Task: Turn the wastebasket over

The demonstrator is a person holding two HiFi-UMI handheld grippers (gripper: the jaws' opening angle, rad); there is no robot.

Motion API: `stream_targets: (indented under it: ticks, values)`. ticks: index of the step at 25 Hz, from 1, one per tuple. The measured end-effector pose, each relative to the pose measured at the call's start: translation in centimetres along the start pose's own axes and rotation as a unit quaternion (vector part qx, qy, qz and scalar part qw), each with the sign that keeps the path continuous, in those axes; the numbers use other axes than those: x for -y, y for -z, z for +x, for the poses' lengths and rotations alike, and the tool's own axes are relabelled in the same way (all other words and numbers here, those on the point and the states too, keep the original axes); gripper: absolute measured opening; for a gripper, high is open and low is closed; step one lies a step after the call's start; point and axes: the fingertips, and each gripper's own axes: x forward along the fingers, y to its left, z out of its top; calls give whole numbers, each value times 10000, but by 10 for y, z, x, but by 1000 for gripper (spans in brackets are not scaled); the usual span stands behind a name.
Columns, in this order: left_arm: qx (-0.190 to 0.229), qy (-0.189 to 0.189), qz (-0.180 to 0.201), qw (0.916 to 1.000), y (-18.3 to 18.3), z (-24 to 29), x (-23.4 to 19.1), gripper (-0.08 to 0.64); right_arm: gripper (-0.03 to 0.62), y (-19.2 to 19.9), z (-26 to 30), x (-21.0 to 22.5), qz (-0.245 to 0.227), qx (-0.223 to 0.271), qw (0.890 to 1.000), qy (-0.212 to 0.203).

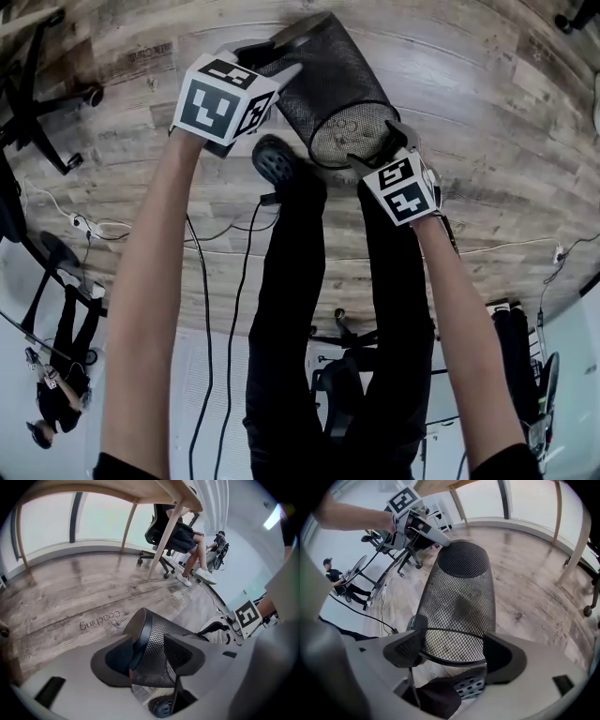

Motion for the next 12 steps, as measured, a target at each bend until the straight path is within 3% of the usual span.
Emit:
stream_targets:
  ticks: [12]
  values:
    - [264,213,346,9988,-24,-13,89,198,385,61,-2,1,179,-323,9993,0]
